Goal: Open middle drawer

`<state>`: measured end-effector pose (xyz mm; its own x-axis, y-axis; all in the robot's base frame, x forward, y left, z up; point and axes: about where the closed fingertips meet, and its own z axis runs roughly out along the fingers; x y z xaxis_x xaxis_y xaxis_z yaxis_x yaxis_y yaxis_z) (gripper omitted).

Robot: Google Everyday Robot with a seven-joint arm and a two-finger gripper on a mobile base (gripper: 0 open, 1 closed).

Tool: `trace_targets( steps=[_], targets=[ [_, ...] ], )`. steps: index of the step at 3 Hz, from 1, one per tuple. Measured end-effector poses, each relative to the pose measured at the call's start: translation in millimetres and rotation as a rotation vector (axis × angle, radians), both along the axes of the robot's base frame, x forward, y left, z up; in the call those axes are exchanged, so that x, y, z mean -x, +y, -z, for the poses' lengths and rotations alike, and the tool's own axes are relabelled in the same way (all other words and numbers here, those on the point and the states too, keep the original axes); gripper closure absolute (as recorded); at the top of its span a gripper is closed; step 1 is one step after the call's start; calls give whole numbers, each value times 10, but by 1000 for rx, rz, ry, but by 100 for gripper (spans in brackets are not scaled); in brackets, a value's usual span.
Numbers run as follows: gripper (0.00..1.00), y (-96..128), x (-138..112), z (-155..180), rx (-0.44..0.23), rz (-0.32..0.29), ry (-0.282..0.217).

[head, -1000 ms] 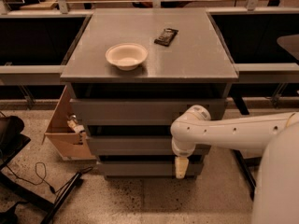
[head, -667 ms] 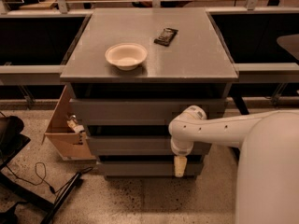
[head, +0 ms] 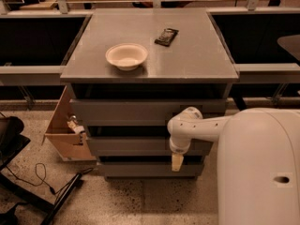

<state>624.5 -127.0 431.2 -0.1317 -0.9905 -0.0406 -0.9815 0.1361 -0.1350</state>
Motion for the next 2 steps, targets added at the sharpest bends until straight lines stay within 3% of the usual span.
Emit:
trace_targets(
  steps=[2],
  targets=[
    [66,3,26,79,-11,45,-3]
  ],
)
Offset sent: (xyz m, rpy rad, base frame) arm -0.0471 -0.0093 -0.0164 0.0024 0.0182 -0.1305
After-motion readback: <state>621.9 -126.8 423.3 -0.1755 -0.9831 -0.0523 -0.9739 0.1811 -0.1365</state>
